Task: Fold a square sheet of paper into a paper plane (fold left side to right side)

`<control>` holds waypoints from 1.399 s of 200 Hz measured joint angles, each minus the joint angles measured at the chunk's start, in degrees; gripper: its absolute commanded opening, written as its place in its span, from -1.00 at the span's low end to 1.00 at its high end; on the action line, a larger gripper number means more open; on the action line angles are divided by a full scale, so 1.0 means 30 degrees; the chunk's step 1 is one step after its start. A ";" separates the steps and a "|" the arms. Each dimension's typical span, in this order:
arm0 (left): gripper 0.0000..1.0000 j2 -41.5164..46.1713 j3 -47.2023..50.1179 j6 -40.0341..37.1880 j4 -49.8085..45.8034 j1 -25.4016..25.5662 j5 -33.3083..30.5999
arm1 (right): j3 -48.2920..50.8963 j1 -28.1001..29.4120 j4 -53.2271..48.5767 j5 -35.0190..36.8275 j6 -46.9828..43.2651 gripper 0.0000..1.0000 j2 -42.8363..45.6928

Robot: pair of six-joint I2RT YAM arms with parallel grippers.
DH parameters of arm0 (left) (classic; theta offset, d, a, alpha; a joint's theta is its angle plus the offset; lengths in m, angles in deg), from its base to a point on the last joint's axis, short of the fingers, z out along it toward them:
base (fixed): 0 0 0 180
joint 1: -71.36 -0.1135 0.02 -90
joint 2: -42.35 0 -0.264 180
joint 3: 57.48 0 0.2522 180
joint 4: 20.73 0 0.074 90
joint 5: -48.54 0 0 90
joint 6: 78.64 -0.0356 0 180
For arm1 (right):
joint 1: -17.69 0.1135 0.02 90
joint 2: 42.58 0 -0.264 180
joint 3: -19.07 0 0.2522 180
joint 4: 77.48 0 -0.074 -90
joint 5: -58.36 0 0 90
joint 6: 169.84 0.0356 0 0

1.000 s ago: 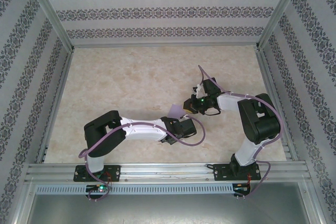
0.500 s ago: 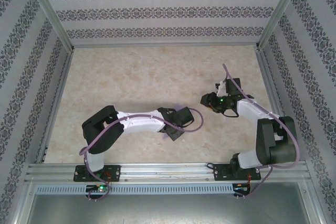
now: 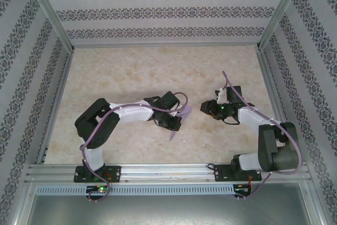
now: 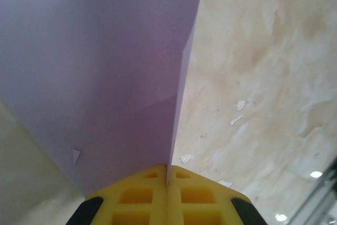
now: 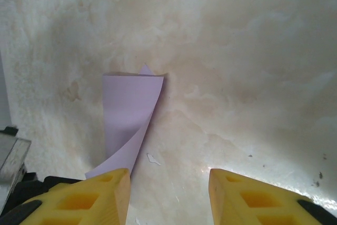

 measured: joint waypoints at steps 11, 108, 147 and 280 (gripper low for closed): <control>-1.00 0.0117 0.0576 0.0823 0.1071 -0.0262 0.0685 | 0.0197 0.0095 0.0379 -0.0087 0.0160 -0.13 0.0007; -1.00 0.1858 0.5654 0.5472 1.0105 -0.1202 0.2783 | 0.1151 0.2856 0.4743 -0.0175 0.2900 -0.11 -0.0554; -1.00 0.1887 0.6819 0.6579 1.2662 -0.1450 0.2914 | 0.1158 0.3774 0.6076 0.0095 0.3942 -0.11 -0.1188; -1.00 0.0707 0.7140 0.8510 1.5606 -0.1479 0.3381 | 0.1355 0.5348 0.8881 0.1421 0.6273 -0.16 -0.3147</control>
